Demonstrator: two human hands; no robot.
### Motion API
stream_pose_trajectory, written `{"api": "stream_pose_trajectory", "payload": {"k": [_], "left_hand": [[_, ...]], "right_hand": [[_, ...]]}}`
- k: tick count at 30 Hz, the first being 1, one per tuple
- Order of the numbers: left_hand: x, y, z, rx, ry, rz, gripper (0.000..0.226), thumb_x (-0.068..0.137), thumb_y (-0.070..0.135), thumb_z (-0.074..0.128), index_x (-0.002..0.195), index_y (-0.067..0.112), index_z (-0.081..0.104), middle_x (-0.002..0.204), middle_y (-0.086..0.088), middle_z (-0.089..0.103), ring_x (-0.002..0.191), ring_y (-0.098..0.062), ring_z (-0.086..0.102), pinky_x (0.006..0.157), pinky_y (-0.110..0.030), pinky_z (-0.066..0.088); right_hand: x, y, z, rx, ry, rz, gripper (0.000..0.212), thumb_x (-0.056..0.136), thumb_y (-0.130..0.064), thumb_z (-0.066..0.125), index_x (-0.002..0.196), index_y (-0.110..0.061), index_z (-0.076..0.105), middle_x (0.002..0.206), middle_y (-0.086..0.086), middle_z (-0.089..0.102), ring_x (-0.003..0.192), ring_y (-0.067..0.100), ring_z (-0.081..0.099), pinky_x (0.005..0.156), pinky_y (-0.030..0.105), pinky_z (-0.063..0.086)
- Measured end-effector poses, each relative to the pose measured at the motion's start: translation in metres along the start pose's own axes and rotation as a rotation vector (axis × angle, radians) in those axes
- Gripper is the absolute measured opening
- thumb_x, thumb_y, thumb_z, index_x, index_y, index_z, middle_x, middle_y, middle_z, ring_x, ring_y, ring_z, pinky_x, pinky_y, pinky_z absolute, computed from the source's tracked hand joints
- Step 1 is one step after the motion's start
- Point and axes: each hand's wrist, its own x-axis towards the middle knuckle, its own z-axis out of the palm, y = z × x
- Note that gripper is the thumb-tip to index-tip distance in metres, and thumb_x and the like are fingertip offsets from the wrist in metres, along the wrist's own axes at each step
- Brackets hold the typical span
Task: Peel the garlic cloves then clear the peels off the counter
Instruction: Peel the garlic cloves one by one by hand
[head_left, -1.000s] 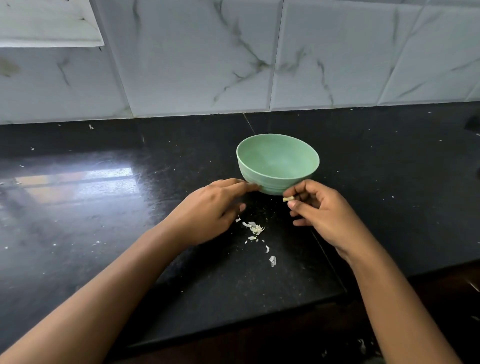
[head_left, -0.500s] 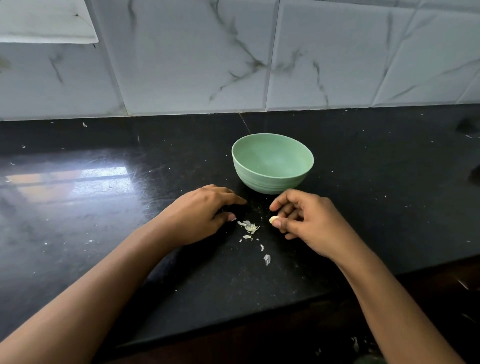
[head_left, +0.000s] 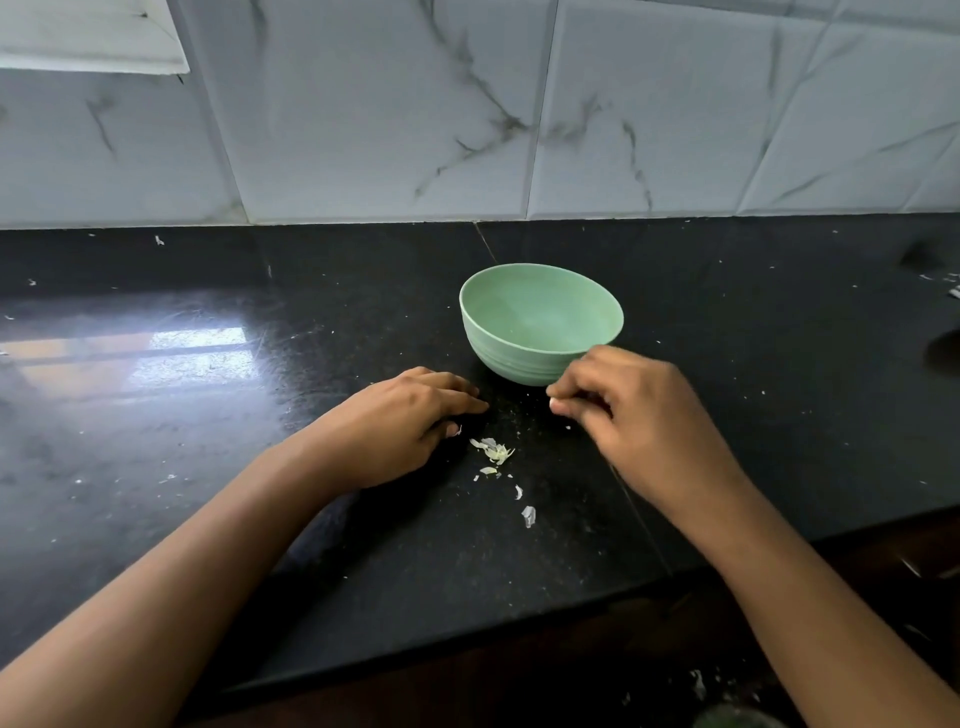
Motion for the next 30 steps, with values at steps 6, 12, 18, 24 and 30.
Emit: {"api": "stream_pose_trajectory", "payload": {"k": [6,12,18,24,30], "left_hand": [[-0.001,0.002,0.0,0.006,-0.004,-0.003,0.041,0.097,0.016,0.047,0.136,0.028,0.05,0.143,0.011,0.045,0.13,-0.012,0.039,0.106,-0.028,0.034],[-0.001,0.003,-0.001,0.016,-0.009,0.001,0.042,0.097,0.016,0.047,0.136,0.029,0.049,0.143,0.011,0.044,0.13,-0.012,0.039,0.107,-0.028,0.033],[-0.001,0.002,-0.001,0.014,-0.002,0.008,0.042,0.096,0.017,0.048,0.136,0.029,0.049,0.142,0.011,0.045,0.13,-0.012,0.04,0.107,-0.029,0.033],[-0.005,0.009,-0.007,-0.009,0.237,0.054,0.039,0.088,0.03,0.049,0.125,0.026,0.06,0.119,0.009,0.064,0.112,-0.011,0.056,0.092,-0.025,0.046],[-0.009,0.033,-0.014,-0.491,0.501,0.097,0.034,0.076,0.027,0.077,0.107,0.015,0.072,0.096,0.005,0.073,0.086,-0.004,0.069,0.077,-0.016,0.053]], "right_hand": [[-0.01,-0.003,0.007,-0.075,-0.013,-0.083,0.012,0.075,-0.003,0.072,0.079,-0.013,0.07,0.075,-0.002,0.064,0.071,0.015,0.063,0.063,0.03,0.053],[-0.011,-0.007,0.017,-0.233,-0.068,-0.179,0.02,0.072,-0.001,0.074,0.071,-0.016,0.06,0.069,-0.003,0.055,0.065,0.02,0.057,0.064,0.028,0.036],[-0.016,-0.007,0.017,-0.189,-0.062,-0.13,0.01,0.077,-0.002,0.064,0.074,-0.011,0.06,0.073,0.0,0.055,0.068,0.022,0.057,0.057,0.038,0.051],[-0.008,-0.01,0.02,0.362,0.045,0.205,0.009,0.078,-0.007,0.074,0.081,-0.015,0.073,0.072,-0.004,0.068,0.062,0.003,0.061,0.06,0.019,0.05],[0.001,-0.036,0.014,1.375,-0.053,0.687,0.017,0.074,-0.008,0.064,0.091,-0.008,0.065,0.065,0.003,0.071,0.054,0.006,0.065,0.052,0.017,0.054]]}}
